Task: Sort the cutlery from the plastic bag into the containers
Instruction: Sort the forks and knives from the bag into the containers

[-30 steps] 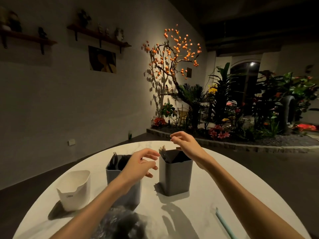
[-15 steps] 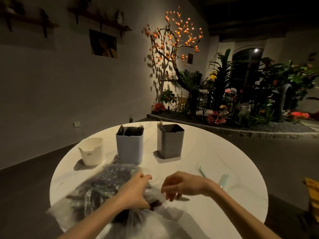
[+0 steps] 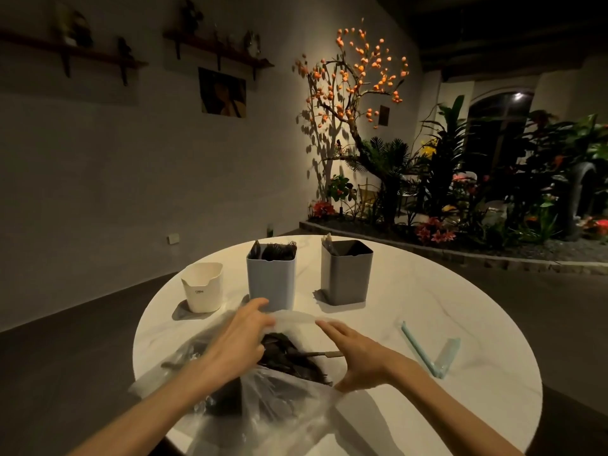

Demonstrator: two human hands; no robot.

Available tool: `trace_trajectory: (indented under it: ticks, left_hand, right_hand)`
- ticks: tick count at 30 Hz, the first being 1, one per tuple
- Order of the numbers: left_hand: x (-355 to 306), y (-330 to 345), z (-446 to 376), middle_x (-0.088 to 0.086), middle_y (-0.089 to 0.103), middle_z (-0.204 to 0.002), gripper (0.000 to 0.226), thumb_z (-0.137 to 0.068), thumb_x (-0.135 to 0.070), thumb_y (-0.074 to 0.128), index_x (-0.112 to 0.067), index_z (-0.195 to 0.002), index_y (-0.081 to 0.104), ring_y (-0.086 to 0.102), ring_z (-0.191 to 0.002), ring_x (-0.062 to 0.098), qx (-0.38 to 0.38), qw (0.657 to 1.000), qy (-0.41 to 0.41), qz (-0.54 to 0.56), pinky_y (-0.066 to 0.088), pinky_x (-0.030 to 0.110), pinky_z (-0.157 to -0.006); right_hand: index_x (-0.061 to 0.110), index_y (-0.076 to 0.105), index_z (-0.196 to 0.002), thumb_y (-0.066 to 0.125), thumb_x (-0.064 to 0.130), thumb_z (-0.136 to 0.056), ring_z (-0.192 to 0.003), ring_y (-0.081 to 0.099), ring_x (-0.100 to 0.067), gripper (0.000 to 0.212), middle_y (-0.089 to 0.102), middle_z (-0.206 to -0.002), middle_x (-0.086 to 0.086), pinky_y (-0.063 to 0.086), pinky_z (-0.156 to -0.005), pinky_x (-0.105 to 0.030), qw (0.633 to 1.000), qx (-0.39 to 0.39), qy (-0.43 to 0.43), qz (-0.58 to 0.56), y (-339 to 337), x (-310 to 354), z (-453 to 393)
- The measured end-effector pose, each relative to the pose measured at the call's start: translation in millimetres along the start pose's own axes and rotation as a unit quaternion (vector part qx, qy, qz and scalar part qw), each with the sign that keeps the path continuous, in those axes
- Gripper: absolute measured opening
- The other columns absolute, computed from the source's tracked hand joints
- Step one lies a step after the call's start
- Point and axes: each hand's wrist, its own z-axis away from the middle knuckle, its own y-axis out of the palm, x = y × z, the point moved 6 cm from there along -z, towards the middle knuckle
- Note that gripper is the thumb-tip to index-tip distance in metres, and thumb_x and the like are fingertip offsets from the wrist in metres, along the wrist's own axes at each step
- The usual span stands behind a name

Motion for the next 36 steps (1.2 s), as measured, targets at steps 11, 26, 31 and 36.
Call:
trace_trajectory:
  ticks: [11, 26, 31, 36]
  left_hand:
    - [-0.6, 14.1, 16.3, -0.012, -0.033, -0.160, 0.109, -0.090, 0.005, 0.060, -0.019, -0.155, -0.025, 0.025, -0.150, 0.019, 0.031, 0.997, 0.033, 0.055, 0.042, 0.031, -0.108]
    - [12.3, 21.3, 12.1, -0.029, -0.020, -0.157, 0.105, -0.087, 0.005, 0.052, -0.030, -0.158, -0.016, -0.009, -0.142, -0.011, 0.055, 0.988, 0.030, 0.143, -0.007, -0.008, -0.099]
    - [8.7, 21.6, 15.0, -0.031, -0.021, -0.148, 0.104, -0.090, 0.002, 0.054, -0.033, -0.154, -0.021, -0.009, -0.140, -0.009, 0.068, 0.988, 0.018, 0.141, -0.003, 0.002, -0.105]
    - [12.6, 21.5, 17.3, -0.026, -0.015, -0.154, 0.104, -0.089, 0.000, 0.056, -0.030, -0.156, -0.018, -0.005, -0.142, -0.006, 0.093, 0.986, 0.011, 0.139, 0.004, 0.012, -0.115]
  right_hand:
    - [0.015, 0.059, -0.134, 0.060, 0.028, -0.097, -0.101, 0.063, -0.031, 0.038, 0.063, -0.123, -0.012, 0.055, -0.084, -0.037, 0.988, -0.018, 0.038, 0.151, 12.6, 33.9, -13.6]
    - [0.009, 0.058, -0.124, 0.059, 0.045, -0.095, -0.111, 0.056, -0.035, 0.046, 0.055, -0.125, -0.017, 0.047, -0.095, -0.040, 0.995, 0.040, 0.019, 0.088, 32.8, 76.8, -38.9]
    - [0.005, 0.062, -0.112, 0.057, 0.029, -0.096, -0.096, 0.063, -0.035, 0.029, 0.063, -0.114, -0.019, 0.046, -0.079, -0.038, 0.991, 0.042, 0.043, 0.120, 38.8, 90.3, -46.9]
    - [0.002, 0.058, -0.126, 0.047, 0.029, -0.105, -0.116, 0.056, -0.037, 0.037, 0.058, -0.127, -0.022, 0.045, -0.099, -0.045, 0.983, 0.059, -0.002, 0.175, 44.9, 104.6, -41.9]
